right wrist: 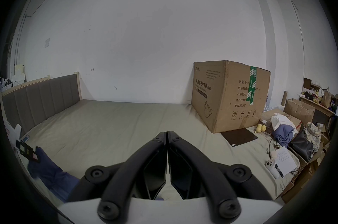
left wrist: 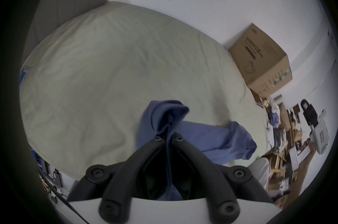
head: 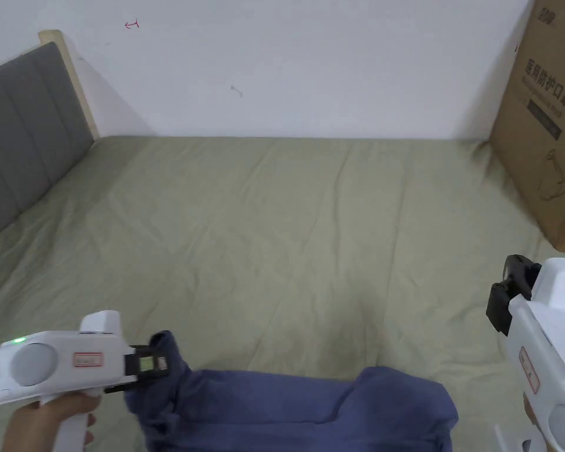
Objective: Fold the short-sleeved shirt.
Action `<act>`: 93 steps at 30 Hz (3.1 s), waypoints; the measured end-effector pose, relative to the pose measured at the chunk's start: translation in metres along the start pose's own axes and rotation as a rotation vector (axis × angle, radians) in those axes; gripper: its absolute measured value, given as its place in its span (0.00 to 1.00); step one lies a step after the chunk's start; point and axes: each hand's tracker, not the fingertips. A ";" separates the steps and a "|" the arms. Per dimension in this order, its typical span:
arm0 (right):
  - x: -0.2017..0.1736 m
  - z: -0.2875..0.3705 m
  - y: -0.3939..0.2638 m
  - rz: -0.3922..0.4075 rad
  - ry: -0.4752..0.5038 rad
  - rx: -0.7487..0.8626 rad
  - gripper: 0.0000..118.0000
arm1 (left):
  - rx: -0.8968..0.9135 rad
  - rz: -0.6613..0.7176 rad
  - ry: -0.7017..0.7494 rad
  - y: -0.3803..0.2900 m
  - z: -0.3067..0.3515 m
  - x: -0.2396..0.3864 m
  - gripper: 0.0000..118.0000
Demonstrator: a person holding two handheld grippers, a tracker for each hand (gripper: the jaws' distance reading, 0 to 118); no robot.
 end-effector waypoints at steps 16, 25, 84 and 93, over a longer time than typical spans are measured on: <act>0.025 0.011 -0.010 -0.006 -0.047 -0.030 0.00 | -0.221 -0.145 0.049 -0.057 -0.145 0.104 0.09; 0.024 0.008 -0.010 -0.019 -0.039 -0.036 0.00 | -0.058 -0.176 -0.029 -0.048 -0.092 0.127 0.92; 0.014 0.003 -0.007 -0.024 -0.004 -0.048 0.00 | 0.100 -0.092 -0.199 -0.040 -0.045 0.013 0.00; -0.003 -0.009 -0.015 -0.024 0.026 -0.080 0.00 | -0.051 0.195 -0.202 -0.036 -0.059 -0.072 0.83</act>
